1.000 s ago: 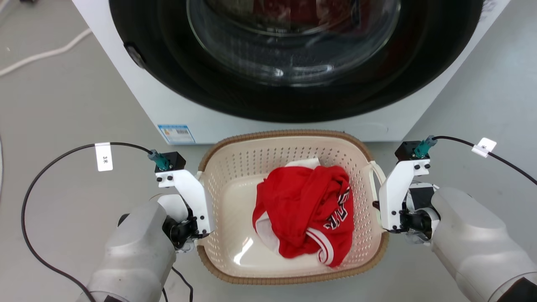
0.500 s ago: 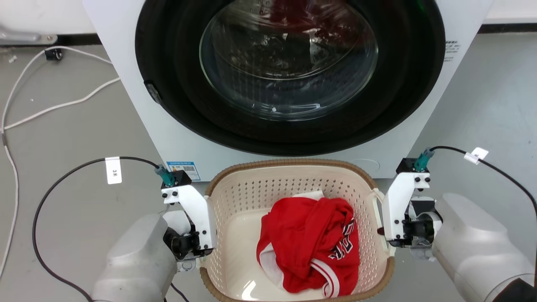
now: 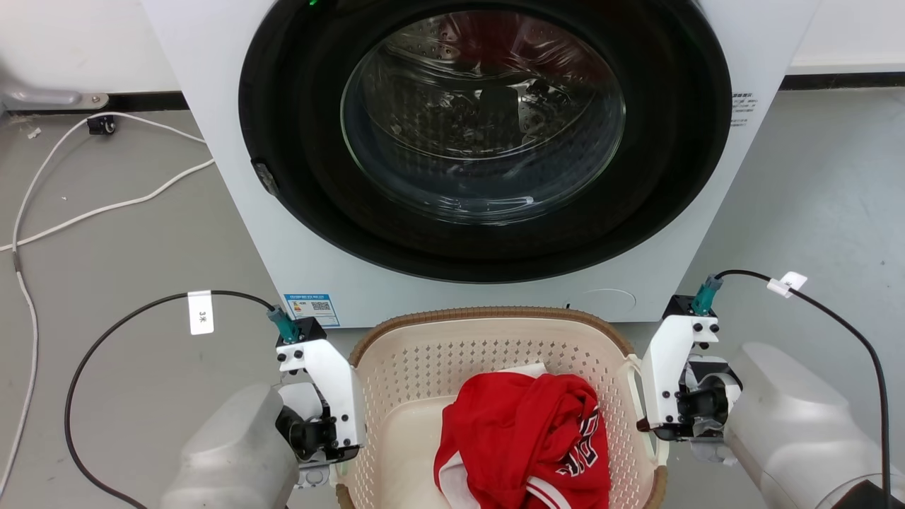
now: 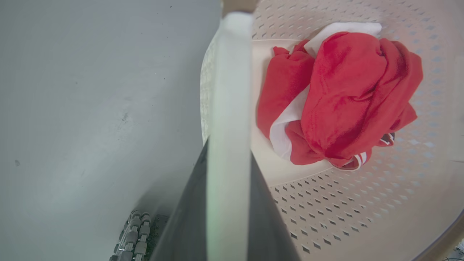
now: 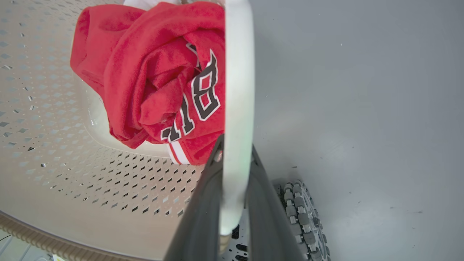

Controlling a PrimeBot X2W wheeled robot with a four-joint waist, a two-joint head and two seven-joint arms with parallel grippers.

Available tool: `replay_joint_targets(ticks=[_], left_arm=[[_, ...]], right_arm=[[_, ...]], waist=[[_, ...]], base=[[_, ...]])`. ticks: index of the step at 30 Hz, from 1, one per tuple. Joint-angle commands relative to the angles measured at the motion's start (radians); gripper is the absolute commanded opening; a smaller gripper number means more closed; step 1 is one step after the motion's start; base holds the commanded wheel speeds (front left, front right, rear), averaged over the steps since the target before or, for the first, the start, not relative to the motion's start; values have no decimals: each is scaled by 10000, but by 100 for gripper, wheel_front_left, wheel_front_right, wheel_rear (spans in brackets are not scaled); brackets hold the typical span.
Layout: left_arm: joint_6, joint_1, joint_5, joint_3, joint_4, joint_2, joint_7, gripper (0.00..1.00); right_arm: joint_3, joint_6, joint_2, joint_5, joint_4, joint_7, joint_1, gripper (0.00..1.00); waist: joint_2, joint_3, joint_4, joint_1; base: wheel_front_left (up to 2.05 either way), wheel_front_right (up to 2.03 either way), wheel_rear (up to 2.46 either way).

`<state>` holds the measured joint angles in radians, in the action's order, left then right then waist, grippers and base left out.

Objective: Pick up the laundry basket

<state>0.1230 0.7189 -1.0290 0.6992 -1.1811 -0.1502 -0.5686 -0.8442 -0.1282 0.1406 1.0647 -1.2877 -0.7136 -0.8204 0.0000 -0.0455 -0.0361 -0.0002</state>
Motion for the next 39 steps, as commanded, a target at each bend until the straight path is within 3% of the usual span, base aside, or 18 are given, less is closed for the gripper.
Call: replay_joint_targets(ticks=[1, 39], left_arm=[[133, -46, -131, -14, 151, 227, 51, 0], [136, -187, -819, 498, -26, 189, 392, 0]], right_arm=[[30, -46, -241, 20, 41, -51, 131, 0], [759, -48, -293, -462, 14, -258, 412, 0]], waist=[[0, -4, 3, 2], [0, 137, -11, 2]], base=[[0, 0, 0], [0, 0, 0]])
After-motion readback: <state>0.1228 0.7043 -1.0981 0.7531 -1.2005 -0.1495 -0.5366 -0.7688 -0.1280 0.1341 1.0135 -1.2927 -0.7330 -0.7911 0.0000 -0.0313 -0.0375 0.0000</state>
